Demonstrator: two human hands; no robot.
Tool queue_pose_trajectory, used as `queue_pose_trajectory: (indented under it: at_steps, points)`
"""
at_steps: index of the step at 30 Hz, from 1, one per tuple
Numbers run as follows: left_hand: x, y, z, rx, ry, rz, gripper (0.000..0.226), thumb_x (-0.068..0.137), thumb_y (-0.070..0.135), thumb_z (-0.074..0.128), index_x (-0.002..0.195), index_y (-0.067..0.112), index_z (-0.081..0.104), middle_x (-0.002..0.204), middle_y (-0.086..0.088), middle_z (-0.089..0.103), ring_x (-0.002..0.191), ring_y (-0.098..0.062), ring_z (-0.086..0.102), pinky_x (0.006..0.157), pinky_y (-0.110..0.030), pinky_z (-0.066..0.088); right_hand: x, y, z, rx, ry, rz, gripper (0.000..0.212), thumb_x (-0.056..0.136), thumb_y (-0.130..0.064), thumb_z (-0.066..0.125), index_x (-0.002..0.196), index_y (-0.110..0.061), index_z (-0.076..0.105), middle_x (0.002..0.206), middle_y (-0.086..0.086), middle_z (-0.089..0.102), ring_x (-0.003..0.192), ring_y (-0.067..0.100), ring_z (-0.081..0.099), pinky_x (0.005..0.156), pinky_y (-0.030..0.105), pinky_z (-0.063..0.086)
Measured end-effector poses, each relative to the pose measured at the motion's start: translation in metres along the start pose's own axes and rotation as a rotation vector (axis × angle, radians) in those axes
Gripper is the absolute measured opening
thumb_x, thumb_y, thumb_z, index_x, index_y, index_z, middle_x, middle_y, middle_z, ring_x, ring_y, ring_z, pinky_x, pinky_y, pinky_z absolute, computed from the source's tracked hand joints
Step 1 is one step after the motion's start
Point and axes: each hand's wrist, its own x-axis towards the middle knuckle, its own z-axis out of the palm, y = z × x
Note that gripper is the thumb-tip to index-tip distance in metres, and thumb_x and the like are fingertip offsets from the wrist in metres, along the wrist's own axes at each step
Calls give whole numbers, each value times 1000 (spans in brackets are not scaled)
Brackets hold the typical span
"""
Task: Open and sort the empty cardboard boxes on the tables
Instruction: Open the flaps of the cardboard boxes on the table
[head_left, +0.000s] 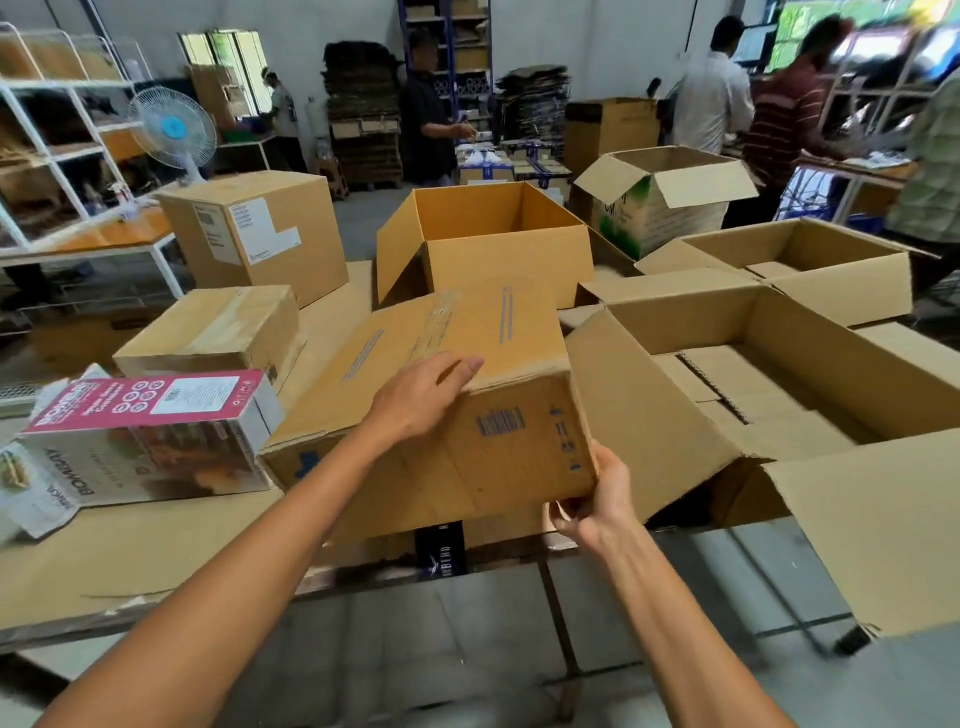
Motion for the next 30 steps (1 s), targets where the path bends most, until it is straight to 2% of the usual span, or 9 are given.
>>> queue_pose_trajectory:
  at_steps: [3,6,8,12,16,18,24,27,30]
  points:
    - [14,-3,-16,-177,47,-60,96,75,93,16,139,32,54,140,-4,57,129,-27,49,109,-46,38,-13,-38,23,-37,-33,-226,28,91,-48,51,92,-21,60,94,5,62,97,25,59,92,48,50]
    - [27,-18,-12,-455,132,-160,92,68,100,27,135,42,55,136,-1,58,129,-24,51,109,-53,39,-30,-75,56,-83,-109,-415,32,93,-50,47,91,-24,65,91,5,69,96,25,59,88,47,45]
    - [19,-8,-15,-816,165,-278,89,69,97,37,133,39,57,132,-1,63,120,-22,61,101,-49,49,-43,-98,81,-177,-150,-518,27,96,-46,49,94,-26,67,93,5,72,94,20,61,84,44,46]
    - [1,4,-9,-1299,167,-368,58,100,61,30,113,20,70,107,-8,75,100,-29,71,75,-38,58,-51,-117,113,-519,-184,-603,60,73,-62,58,118,-23,48,114,9,63,108,23,59,80,41,47]
    - [-7,-6,-16,-1535,188,-437,72,89,76,37,116,18,71,116,-17,72,108,-38,65,82,-49,52,-55,-115,122,-687,-179,-697,56,75,-63,55,117,-28,44,112,2,61,106,21,59,93,49,50]
    - [-10,-15,-25,-1595,157,-454,77,82,83,39,108,19,73,109,-17,74,102,-37,67,82,-50,51,-57,-114,127,-745,-164,-749,56,78,-64,53,120,-27,44,110,-1,60,102,20,59,92,51,51]
    - [-20,-37,-37,-1698,45,-348,82,80,85,44,133,25,62,132,-15,63,114,-37,63,93,-52,49,-72,-108,146,-935,-200,-989,85,80,-90,25,137,-31,47,127,-2,58,113,23,54,98,50,43]
    - [-28,-56,-39,-1689,117,-382,58,87,69,46,106,20,70,111,-15,70,96,-31,66,92,-43,48,-61,-103,151,-1000,-258,-1091,80,81,-87,19,134,-37,53,126,1,55,115,22,50,100,51,42]
    - [-37,-82,-34,-1683,188,-500,32,82,52,58,87,22,66,86,-8,66,79,-26,60,84,-38,45,-44,-94,146,-1176,-353,-1129,68,82,-80,30,131,-39,54,121,-1,50,114,16,48,99,44,45]
